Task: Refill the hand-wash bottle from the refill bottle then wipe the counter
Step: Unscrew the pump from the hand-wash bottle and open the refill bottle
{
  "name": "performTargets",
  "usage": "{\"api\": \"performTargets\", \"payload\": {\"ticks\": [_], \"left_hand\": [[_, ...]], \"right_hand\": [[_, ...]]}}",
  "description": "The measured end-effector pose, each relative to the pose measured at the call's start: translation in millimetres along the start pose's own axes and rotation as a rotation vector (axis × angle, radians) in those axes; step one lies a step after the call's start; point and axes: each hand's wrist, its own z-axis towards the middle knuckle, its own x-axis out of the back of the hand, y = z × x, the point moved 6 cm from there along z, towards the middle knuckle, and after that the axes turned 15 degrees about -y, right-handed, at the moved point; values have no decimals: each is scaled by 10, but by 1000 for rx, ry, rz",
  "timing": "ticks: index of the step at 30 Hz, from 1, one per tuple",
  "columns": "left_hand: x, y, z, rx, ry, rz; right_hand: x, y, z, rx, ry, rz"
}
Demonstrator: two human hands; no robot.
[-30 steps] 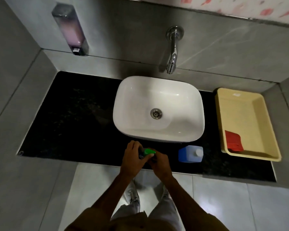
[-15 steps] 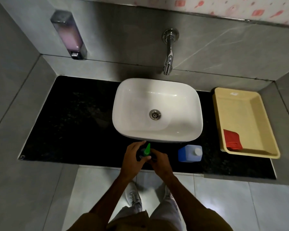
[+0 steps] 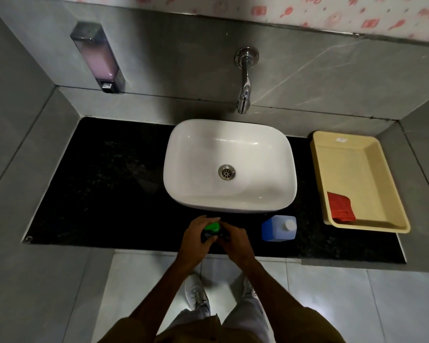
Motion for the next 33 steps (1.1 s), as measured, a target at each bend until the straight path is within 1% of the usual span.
{"api": "performTargets", "payload": {"ticks": [6, 9, 10, 11, 13, 14, 15, 18, 22, 24, 26, 30, 33], "left_hand": [[71, 12, -19, -3, 147, 57], [103, 65, -55, -28, 232, 45], [100, 73, -43, -36, 217, 48], [74, 76, -21, -44, 163, 47], [-21, 69, 14, -44, -12, 27], [-53, 72, 20, -56, -71, 29], [-62, 74, 21, -81, -88, 38], [-8, 49, 9, -108, 11, 93], [63, 22, 18, -2, 154, 76], [114, 93, 26, 1, 218, 5], [201, 165, 22, -4, 270, -132], [425, 62, -45, 38, 360, -637], [714, -101, -170, 59, 507, -793]], "right_hand": [[-7, -14, 5, 0, -5, 8], [-26, -22, 7, -5, -18, 21], [-24, -25, 3, -7, -15, 16], [-18, -22, -2, -6, -7, -1], [-2, -17, -5, -11, 6, -44], [0, -11, -3, -22, 4, -44], [-7, -4, 3, -31, -4, -26], [-24, -14, 2, -36, -9, -19], [-11, -1, -16, -52, 6, 22], [-15, -16, -14, -42, 3, 48], [-22, -26, -3, -37, -1, 48], [-6, -24, -2, -51, 11, 28], [-20, -27, -17, -30, 9, 62]]}}
